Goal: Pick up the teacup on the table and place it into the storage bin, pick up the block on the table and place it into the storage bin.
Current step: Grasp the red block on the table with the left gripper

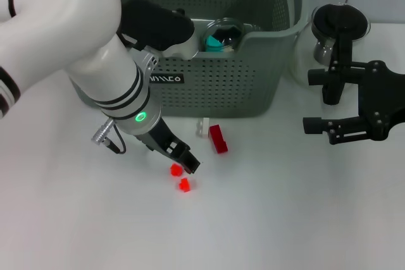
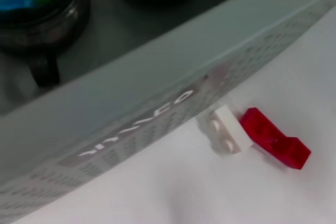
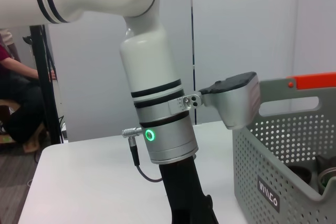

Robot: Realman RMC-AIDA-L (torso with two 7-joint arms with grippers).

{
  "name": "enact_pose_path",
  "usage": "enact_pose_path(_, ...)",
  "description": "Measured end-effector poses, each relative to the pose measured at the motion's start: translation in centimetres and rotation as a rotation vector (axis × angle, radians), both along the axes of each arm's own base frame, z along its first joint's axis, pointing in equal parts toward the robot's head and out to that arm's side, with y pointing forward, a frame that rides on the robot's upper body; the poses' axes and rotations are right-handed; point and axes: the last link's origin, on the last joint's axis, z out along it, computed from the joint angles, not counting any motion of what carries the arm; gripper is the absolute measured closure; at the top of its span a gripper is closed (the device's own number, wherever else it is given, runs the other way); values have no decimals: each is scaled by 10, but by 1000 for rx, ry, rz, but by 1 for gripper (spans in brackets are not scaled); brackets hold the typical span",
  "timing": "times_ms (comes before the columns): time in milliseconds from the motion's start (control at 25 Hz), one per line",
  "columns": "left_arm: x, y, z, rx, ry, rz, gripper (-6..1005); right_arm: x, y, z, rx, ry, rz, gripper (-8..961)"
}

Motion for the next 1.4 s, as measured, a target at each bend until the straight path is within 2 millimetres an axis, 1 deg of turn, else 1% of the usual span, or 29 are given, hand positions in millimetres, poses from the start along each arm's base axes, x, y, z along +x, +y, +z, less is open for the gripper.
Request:
enact_pose_path(200,-4,-1,-4,-5,22,-8,116,1,-1,-1,-3,3,-3,26)
enact_pose_path(800,-2,-4,-8,-17,28,-16,129,0,-3,-4,-10,7,-1,25)
enact_pose_path(1000,-1,-4,-9,-16,26,-17,304,0,-2,-4,-8,8,-1,25)
enact_pose_path(1400,-2,-4,-13,-18,40,-36,307,-1,-2,-4,-7,9,3,25)
